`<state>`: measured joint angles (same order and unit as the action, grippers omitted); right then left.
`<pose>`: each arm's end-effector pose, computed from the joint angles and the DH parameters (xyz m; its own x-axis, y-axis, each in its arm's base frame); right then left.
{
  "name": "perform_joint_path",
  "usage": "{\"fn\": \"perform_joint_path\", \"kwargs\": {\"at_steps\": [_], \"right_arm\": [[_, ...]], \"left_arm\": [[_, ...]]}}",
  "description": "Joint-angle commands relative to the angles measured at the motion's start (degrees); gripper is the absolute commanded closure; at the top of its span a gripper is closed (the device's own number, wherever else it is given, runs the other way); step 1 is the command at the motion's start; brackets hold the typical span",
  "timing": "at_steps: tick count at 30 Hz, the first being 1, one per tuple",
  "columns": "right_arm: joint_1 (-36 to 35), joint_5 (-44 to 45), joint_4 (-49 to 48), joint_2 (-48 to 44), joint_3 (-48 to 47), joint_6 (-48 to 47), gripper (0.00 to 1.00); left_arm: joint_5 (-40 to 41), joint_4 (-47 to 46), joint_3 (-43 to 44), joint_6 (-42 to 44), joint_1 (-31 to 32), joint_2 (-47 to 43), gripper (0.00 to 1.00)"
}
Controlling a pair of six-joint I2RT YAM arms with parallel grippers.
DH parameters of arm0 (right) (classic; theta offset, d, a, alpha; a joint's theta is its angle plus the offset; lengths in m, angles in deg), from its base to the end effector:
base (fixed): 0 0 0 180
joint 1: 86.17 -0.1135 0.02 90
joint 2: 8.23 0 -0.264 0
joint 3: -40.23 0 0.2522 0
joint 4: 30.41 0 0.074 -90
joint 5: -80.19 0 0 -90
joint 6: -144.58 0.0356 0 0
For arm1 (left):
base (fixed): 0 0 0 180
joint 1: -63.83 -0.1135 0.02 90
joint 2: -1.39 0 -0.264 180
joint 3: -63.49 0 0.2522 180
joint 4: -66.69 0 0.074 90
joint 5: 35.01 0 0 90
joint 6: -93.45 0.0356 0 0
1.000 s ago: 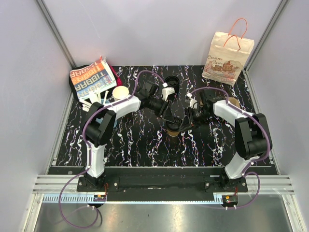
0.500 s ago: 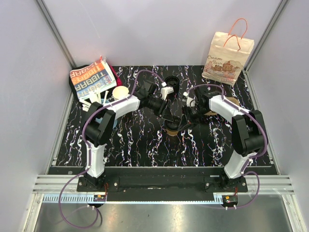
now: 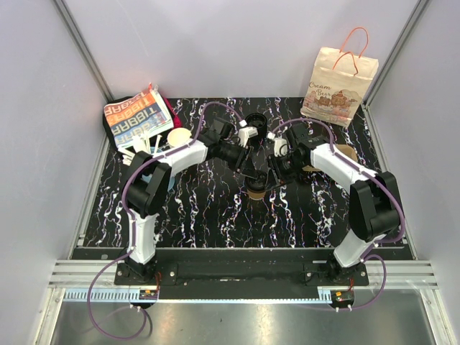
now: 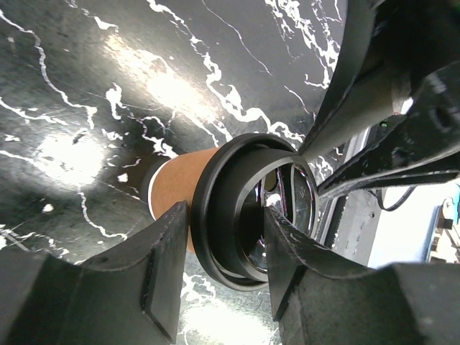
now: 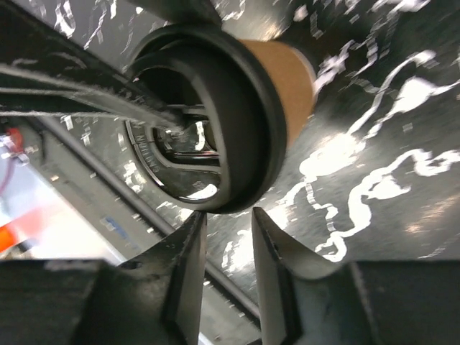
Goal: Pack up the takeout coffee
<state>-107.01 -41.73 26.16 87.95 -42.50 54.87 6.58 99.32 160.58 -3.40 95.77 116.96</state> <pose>0.3011 0.1347 0.2194 -0.8807 -0.3307 -0.3392 -0.4664 0.7307 0.4986 0.3546 -0.2524 0.1957 -0.7452 0.3713 -0.5539 0.6655 0.3618 -0.6529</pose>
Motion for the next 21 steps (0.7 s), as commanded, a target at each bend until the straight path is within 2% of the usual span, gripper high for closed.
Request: {"fn": "perform_joint_path", "kwargs": {"at_steps": [1,13,21], "right_arm": [[0.19,5.03,-6.86,-2.14,-1.87,-3.72,0.61],[0.36,3.53,-6.51,-2.40,-4.68,-3.72,0.56],[1.15,3.62,-6.25,-2.84,-6.00,-3.72,0.55]], "left_arm": [[7.36,4.94,0.08,4.74,-0.65,1.77,0.50],[3.06,7.40,3.77,6.50,-1.53,-0.34,0.01],[1.64,9.25,6.93,7.98,-2.41,-2.71,0.01]]}}
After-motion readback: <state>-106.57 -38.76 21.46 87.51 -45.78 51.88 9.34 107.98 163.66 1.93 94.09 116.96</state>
